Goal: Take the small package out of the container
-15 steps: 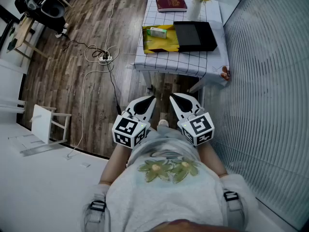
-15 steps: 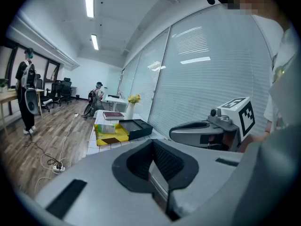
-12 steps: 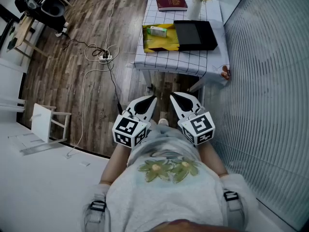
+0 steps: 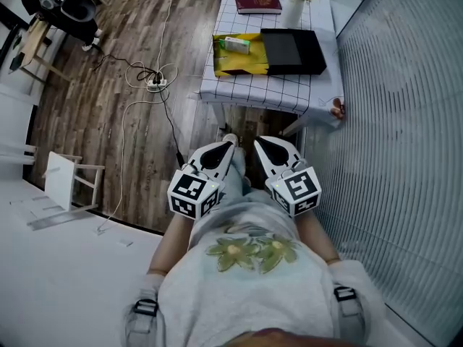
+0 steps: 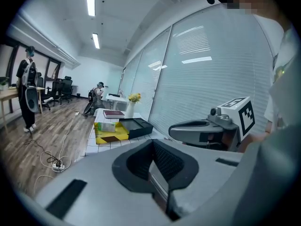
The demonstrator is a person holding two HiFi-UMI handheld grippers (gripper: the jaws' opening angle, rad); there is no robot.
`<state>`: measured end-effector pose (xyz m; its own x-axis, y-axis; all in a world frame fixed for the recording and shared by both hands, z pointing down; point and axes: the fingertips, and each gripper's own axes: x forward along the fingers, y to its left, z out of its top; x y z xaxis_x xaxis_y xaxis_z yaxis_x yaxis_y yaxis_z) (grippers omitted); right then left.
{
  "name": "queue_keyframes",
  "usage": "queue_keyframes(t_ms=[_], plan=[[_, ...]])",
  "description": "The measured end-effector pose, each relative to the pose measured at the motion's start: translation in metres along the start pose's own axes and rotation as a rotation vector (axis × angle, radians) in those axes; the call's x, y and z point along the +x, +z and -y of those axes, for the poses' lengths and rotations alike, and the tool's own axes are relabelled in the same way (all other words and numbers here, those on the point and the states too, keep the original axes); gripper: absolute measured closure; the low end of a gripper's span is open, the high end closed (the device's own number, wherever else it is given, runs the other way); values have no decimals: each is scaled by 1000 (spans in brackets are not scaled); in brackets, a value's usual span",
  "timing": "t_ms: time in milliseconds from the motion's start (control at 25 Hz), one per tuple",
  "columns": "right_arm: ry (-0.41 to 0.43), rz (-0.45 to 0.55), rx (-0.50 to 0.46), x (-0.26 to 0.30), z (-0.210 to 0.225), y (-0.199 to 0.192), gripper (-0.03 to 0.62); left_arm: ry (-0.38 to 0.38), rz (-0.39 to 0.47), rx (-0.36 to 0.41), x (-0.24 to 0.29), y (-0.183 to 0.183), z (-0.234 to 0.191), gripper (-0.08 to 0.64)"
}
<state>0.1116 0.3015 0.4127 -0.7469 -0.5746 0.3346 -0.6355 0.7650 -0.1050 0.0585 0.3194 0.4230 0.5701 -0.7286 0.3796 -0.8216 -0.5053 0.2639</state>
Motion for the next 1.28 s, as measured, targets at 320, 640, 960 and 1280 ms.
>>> queue_keyframes(t_ms=[320,640,960,1280], plan=[[-9,-7,11,12,23,5,584,-3,-9,-7,24,11,-17,552],[-13,-15,20,37,59,13,583,-12,-6,-37,54,24,-41,552],[2,-32,22,81,103,32,583,1,-15,-56,95,50,-83,552],[25,-43,10,123,136,56,583,12,-9,-70,128,83,-122,552]])
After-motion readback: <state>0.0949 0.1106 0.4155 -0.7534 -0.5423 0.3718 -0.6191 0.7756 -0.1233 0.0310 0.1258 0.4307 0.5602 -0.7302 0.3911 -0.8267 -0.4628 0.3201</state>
